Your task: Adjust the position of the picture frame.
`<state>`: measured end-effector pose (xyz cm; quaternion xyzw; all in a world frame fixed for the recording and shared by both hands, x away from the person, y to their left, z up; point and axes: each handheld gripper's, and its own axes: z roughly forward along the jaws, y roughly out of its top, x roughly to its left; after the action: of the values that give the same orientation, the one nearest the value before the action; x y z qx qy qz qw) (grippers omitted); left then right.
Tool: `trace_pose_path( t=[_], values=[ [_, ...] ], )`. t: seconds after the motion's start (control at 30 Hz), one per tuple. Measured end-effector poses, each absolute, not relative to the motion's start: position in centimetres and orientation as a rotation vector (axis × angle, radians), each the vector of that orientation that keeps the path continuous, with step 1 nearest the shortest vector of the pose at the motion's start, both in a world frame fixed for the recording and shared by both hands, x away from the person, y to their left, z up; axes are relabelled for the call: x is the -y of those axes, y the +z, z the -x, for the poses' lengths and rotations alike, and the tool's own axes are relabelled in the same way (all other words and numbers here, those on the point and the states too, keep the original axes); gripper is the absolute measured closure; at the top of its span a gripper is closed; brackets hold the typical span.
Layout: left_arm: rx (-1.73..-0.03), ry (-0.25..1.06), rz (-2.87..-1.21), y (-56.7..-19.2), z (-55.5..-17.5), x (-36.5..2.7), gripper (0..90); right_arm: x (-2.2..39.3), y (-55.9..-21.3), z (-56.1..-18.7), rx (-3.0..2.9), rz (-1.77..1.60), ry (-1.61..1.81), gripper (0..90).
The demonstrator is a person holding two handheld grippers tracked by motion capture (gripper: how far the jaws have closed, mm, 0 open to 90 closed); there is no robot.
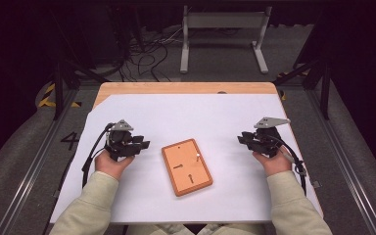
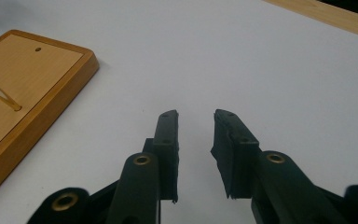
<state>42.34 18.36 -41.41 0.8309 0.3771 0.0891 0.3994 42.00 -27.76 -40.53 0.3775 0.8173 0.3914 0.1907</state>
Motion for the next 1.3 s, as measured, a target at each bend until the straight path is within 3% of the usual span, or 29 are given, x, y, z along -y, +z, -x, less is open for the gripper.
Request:
trace_pose_path(
  t=[0.27, 0.4, 0.57, 1.3],
  values=[
    [-0.882, 0.166, -2.137, -40.7, -40.9, -17.4, 70.1, 26.8, -40.5, -41.4, -2.335, -0.984, 1.087, 75.2],
    [-0.859, 0.152, -2.156, -40.3, -40.3, -17.1, 70.0, 25.9, -40.4, -40.8, -2.39, -0.929, 1.068, 85.0],
    [-0.842, 0.124, -2.188, -40.3, -39.9, -16.8, 73.1, 24.8, -40.2, -40.1, -2.438, -0.884, 1.058, 89.9],
    [-0.879, 0.081, -2.221, -40.7, -40.2, -16.7, 76.9, 18.7, -41.9, -38.1, -2.752, -0.672, 0.845, 90.0]
  ],
)
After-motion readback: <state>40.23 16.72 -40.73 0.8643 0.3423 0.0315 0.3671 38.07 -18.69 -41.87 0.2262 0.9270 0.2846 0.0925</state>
